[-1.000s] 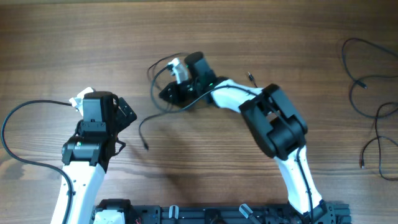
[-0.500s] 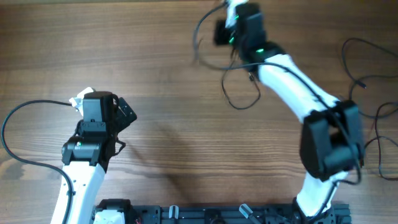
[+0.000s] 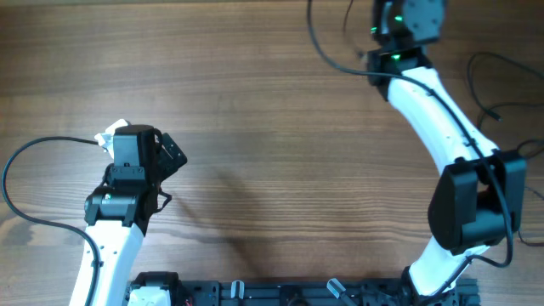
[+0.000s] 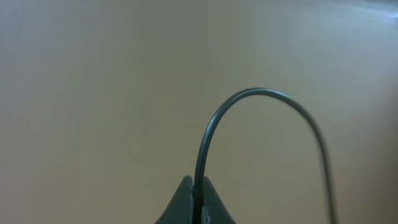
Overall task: Untangle cables
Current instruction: 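Carry the remaining cable to the upper right corner with right gripper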
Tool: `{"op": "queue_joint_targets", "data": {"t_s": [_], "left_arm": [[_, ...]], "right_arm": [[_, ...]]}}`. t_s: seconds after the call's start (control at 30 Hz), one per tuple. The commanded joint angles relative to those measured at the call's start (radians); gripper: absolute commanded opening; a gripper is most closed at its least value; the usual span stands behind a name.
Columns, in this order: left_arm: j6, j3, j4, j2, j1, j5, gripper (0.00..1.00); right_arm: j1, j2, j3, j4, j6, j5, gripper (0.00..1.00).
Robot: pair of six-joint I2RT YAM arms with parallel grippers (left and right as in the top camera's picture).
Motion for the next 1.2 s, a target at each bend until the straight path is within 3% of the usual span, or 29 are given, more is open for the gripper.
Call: {"op": "queue_joint_targets", "data": {"t_s": [0.0, 0.37, 0.67, 0.97, 1.17], "left_arm": [[-0.006, 0.002, 0.003, 0.003, 0.006, 0.005, 1.00], [-0.006, 0.002, 0.003, 0.003, 0.005, 0.005, 1.00], [-0.006, 0.002, 0.003, 0.003, 0.006, 0.005, 1.00], [-0.006, 0.002, 0.003, 0.003, 0.005, 0.005, 1.00], [-0.006, 0.002, 0.003, 0.003, 0.006, 0.005, 1.00]], "right_arm": [[-0.092, -0.022, 0.005, 0.044, -0.097, 0.038, 0.05], [-0.268, -0.022, 0.005, -0.187, -0.087, -0.057, 0.05], [-0.291, -0.018, 0.005, -0.322, -0.074, -0.084, 0.05], [-0.333, 0.029, 0.004, -0.447, 0.092, -0.093, 0.05], [-0.334, 0.101, 0.004, -0.518, 0.095, -0.093, 0.05]]}}
